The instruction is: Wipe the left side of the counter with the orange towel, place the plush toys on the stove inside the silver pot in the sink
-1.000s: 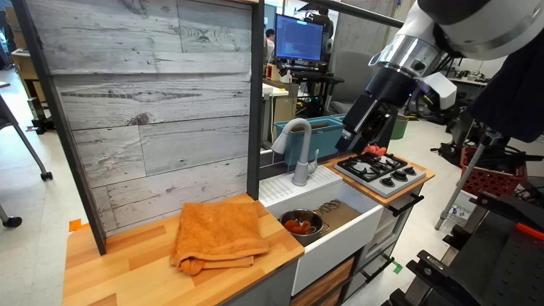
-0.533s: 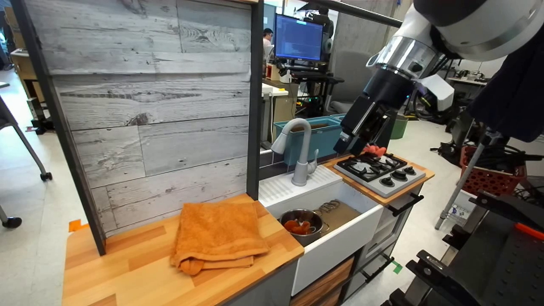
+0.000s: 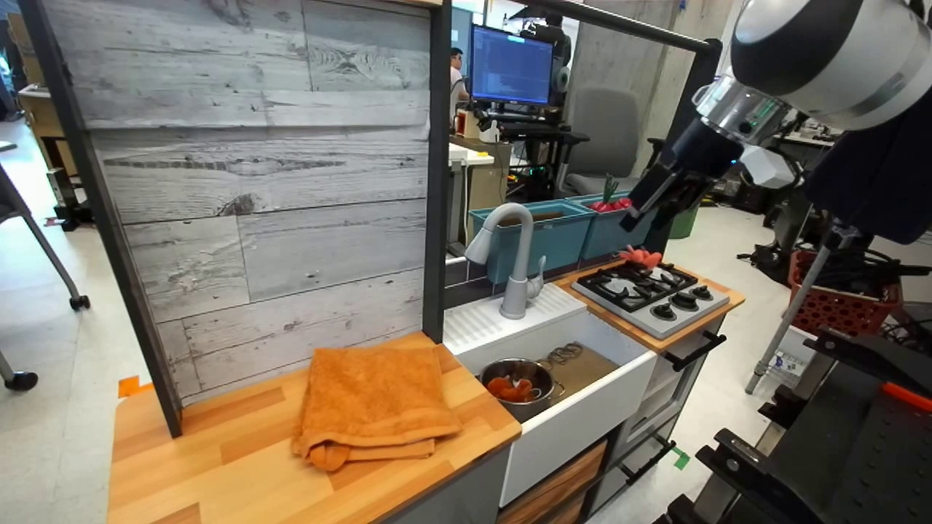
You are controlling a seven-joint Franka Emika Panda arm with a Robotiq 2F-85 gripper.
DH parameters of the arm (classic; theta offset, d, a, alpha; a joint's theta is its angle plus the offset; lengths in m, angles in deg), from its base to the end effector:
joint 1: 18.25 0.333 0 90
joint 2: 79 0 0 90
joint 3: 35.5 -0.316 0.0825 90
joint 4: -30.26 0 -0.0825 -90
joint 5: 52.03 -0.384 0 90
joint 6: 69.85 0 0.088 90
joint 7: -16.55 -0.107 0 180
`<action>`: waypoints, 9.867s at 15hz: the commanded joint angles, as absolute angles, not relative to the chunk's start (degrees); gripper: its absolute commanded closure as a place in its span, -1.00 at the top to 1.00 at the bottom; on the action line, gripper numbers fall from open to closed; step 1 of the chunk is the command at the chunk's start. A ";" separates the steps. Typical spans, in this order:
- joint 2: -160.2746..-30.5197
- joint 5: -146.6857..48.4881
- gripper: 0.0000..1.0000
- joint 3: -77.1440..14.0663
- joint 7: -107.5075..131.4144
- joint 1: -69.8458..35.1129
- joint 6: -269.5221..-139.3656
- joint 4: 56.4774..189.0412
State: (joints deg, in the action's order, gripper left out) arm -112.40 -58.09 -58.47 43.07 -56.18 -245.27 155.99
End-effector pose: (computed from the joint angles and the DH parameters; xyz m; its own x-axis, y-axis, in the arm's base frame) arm 0.5566 -0.1562 0.1674 0.9299 -0.0177 0.3675 0.0207 -0.9947 -0.1004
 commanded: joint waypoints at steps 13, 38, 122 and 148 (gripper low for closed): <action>-130.43 -58.34 1.00 -46.59 30.57 -58.56 -246.13 130.36; -159.69 -57.13 1.00 -26.61 17.85 -42.46 -233.25 86.53; -103.29 -43.12 1.00 -39.53 22.96 -24.96 -258.51 169.10; -116.79 -43.68 1.00 -30.92 22.54 -23.23 -250.15 155.02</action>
State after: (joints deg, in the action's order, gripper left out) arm -114.88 -42.60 -32.83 23.24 -25.83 -249.39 156.44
